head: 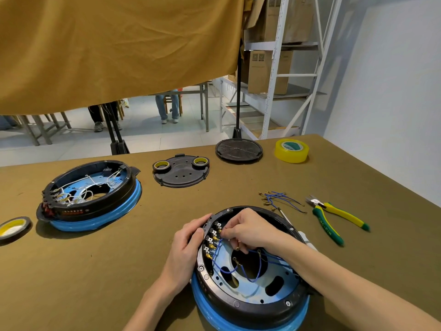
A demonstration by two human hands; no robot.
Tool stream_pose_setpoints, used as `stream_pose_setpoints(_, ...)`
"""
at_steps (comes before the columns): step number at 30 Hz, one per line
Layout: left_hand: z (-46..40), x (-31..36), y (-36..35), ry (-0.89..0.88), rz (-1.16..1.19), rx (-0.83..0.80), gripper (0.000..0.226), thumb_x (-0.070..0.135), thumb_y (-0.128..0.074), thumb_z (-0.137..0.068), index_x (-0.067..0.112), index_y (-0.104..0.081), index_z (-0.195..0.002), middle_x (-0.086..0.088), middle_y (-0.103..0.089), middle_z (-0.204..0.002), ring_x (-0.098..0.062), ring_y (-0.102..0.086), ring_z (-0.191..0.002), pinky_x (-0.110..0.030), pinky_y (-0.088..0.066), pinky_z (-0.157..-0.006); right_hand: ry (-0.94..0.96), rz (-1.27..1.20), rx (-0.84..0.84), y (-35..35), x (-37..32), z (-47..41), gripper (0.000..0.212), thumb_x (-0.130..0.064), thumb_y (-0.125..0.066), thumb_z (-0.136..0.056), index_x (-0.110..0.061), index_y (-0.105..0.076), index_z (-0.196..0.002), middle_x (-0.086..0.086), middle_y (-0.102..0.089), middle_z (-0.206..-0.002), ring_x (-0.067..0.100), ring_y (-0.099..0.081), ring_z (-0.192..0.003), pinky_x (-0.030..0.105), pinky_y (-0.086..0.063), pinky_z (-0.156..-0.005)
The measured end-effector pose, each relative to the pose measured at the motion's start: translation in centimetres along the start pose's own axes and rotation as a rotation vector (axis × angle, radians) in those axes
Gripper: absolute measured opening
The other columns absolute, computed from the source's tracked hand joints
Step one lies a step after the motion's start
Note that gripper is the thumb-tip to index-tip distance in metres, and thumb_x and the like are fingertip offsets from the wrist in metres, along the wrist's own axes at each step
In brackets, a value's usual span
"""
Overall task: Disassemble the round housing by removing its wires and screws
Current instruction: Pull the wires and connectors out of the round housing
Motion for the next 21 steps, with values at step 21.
stream_pose_setpoints(21,0.07,0.29,-0.21,-0.025,-0.012,-0.02,0.048,0.034,-0.046,-0.097,0.02,-0.064,-0.139,0.005,-0.069,-0.135,-0.015,-0.058,-0.133,-0.053,-0.04,-0.115,0.025,0.038,0.082,0.66,0.04,0.47,0.029,-0.016,-0.066,-0.094,0.007,-0.074,-0.079,0.007,-0.064,-0.055,0.008,-0.041,-0.036,0.013,-0.037,-0.043)
Point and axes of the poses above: each hand's wrist, its own z-axis away from the middle knuckle, its own y-axis out of the back of the hand, x = y × z, the point moved 9 cm from there along -z, towards the middle knuckle
